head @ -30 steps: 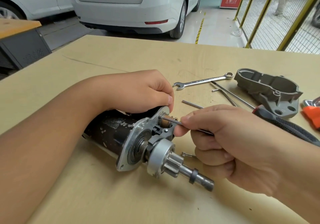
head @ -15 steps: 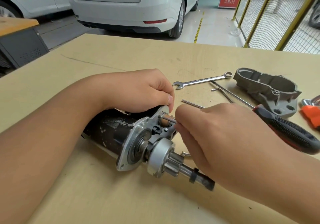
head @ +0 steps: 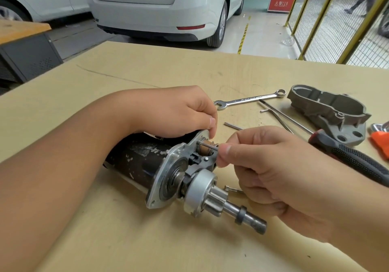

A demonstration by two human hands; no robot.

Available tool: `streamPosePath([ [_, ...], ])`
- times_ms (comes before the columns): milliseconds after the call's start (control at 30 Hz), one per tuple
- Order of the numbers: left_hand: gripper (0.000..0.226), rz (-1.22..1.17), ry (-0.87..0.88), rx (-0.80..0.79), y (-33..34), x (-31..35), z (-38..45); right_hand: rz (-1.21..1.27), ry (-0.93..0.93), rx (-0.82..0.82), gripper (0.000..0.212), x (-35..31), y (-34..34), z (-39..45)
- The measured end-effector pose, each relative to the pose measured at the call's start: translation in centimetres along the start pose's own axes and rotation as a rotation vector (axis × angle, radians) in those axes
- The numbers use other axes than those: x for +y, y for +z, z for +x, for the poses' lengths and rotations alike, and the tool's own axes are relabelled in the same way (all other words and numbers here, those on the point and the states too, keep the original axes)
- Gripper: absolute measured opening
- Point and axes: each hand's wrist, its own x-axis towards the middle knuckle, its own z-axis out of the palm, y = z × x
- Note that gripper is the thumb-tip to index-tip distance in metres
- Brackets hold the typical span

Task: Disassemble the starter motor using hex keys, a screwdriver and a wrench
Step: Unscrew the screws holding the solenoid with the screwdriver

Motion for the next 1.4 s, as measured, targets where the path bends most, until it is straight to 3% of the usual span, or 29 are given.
streamPosePath([
  [167, 0.031, 0.0, 0.002, -0.015, 0.0, 0.0, 0.1, -0.374, -0.2, 0.142, 0.023, 0.8, -0.1, 0.6],
  [500, 0.032, -0.012, 0.01, 0.002, -0.1, 0.0, 0.2, -0.81, -0.539, 0.239, 0.029, 0.8, 0.2, 0.6],
  [867, 0.043, -0.032, 0.016, -0.03, -0.2, 0.0, 0.2, -0.927, -0.674, 0.301, 0.027, 1.3, 0.2, 0.5],
  [1167, 0.037, -0.044, 0.005, -0.032, -0.2, 0.0, 0.3, -1.087, -0.77, 0.315, 0.026, 1.1, -0.1, 0.7],
  [1400, 0.037, -0.059, -0.005, -0.029, -0.5, -0.1, 0.6, -1.308, -0.865, 0.307, 0.008, 0.5, -0.4, 0.9],
])
